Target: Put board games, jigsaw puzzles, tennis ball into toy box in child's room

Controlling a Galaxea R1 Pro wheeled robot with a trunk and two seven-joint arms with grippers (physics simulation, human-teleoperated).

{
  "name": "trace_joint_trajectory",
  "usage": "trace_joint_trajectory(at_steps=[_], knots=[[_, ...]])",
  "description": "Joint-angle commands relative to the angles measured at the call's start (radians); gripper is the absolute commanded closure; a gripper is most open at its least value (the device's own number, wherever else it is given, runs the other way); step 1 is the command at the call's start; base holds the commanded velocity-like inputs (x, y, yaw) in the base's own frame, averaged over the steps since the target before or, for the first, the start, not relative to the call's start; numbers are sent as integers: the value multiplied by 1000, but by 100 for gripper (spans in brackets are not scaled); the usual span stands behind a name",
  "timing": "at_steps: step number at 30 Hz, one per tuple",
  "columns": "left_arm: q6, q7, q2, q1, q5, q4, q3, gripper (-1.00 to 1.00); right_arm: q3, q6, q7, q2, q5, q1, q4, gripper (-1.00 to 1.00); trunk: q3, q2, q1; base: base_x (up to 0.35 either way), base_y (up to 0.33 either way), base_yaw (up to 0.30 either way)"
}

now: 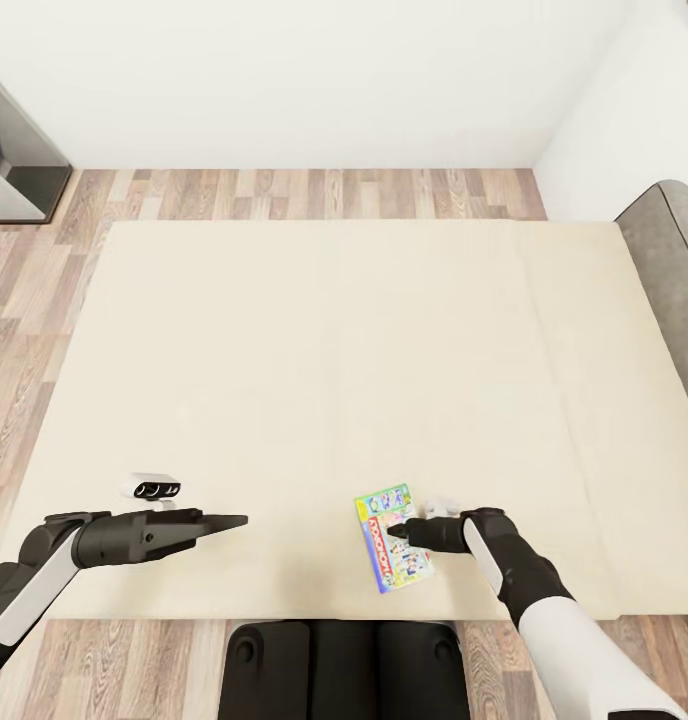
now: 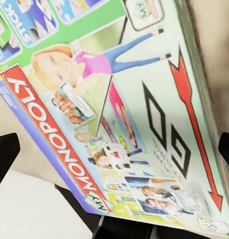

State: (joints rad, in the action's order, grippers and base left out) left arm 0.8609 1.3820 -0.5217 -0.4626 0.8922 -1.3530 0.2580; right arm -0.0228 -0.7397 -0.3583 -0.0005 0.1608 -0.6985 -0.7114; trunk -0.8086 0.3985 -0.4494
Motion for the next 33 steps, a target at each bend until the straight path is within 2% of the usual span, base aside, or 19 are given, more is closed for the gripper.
trace_joint_trajectory(at_steps=[1, 14, 19, 24, 33], knots=[[10, 0, -1, -1, 7, 0, 3, -100, -1, -5, 4, 2, 7, -1, -1, -100, -1, 2, -1, 0, 0, 0], [10, 0, -1, -1, 7, 0, 3, -100, -2, -4, -22, 7, 16, 0, -3, -100, -1, 2, -1, 0, 0, 0], [10, 0, -1, -1, 7, 0, 3, -100, -2, -1, -56, 24, 14, -1, -3, -100, -1, 2, -1, 0, 0, 0], [10, 0, -1, -1, 7, 0, 3, -100, -3, 1, -63, 37, 8, -1, -3, -100, -1, 2, -1, 0, 0, 0], [10, 0, -2, -1, 7, 0, 3, -100, -3, 5, -62, 38, 1, -1, -2, -100, -1, 2, -1, 0, 0, 0]])
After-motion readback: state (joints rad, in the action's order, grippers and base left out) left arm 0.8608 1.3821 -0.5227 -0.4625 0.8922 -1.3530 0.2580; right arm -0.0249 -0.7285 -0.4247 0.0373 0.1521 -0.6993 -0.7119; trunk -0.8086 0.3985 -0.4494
